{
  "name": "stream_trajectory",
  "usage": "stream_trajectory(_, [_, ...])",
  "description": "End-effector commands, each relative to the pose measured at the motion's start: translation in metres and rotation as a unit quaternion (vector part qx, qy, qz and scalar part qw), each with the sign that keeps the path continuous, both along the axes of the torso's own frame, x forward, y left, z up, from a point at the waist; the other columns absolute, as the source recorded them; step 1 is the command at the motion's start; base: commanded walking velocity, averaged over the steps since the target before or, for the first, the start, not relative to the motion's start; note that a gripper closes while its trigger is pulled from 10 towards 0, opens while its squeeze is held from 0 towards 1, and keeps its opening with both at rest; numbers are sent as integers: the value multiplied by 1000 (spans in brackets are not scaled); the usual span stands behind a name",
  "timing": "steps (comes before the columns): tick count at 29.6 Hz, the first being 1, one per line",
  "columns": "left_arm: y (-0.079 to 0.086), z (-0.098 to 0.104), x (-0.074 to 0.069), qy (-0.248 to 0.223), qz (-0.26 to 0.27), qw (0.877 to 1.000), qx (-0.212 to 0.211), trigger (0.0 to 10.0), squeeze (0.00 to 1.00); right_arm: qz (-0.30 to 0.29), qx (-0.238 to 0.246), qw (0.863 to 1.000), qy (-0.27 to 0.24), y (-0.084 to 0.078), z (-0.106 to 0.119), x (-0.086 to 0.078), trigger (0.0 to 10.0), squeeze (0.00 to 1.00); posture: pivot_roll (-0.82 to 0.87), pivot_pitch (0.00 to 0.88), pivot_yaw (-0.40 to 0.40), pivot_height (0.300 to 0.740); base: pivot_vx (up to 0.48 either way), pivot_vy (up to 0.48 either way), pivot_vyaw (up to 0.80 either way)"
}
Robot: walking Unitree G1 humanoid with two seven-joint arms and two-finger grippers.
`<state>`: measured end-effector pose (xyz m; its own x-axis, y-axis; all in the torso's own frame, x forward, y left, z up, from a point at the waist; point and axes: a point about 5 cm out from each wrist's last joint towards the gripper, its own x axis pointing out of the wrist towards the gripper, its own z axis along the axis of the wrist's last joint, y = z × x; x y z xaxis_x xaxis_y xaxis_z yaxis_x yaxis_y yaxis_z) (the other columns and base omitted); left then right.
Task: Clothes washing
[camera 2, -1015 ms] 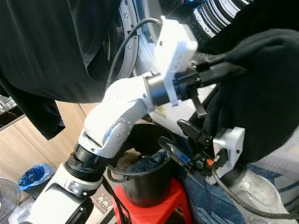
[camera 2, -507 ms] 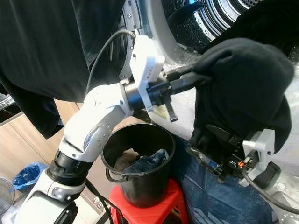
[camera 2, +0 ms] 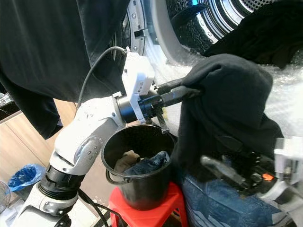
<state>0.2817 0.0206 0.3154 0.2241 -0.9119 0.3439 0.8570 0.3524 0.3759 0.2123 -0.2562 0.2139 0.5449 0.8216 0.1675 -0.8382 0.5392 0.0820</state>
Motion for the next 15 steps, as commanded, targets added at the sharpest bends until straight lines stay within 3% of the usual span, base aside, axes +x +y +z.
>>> stream_trajectory(1, [8,7,-3,-11,3,1000,-11,10000,0,-5,-7,1000,-3,-8,2,-1,10000,0,-98,48,83,740,0,0,0])
stream_trajectory(8, [17,4,-9,1,-21,1000,1,10000,0,-62,-89,994,25,-32,-9,4,10000,0,-96,45,82,740,0,0,0])
stream_trajectory(10, [19,3,-12,6,-28,1000,1,10000,0,-101,-126,986,26,-41,-12,10,10000,0,-96,43,82,740,0,0,0])
stream_trajectory(14, [20,4,-14,11,-35,999,-7,10000,0,-121,-132,984,7,-46,-9,15,10000,0,-93,39,80,740,0,0,0])
stream_trajectory(15, [18,4,-15,14,-38,999,-8,10000,0,-118,-131,984,-4,-40,-6,18,10000,0,-94,35,80,740,0,0,0])
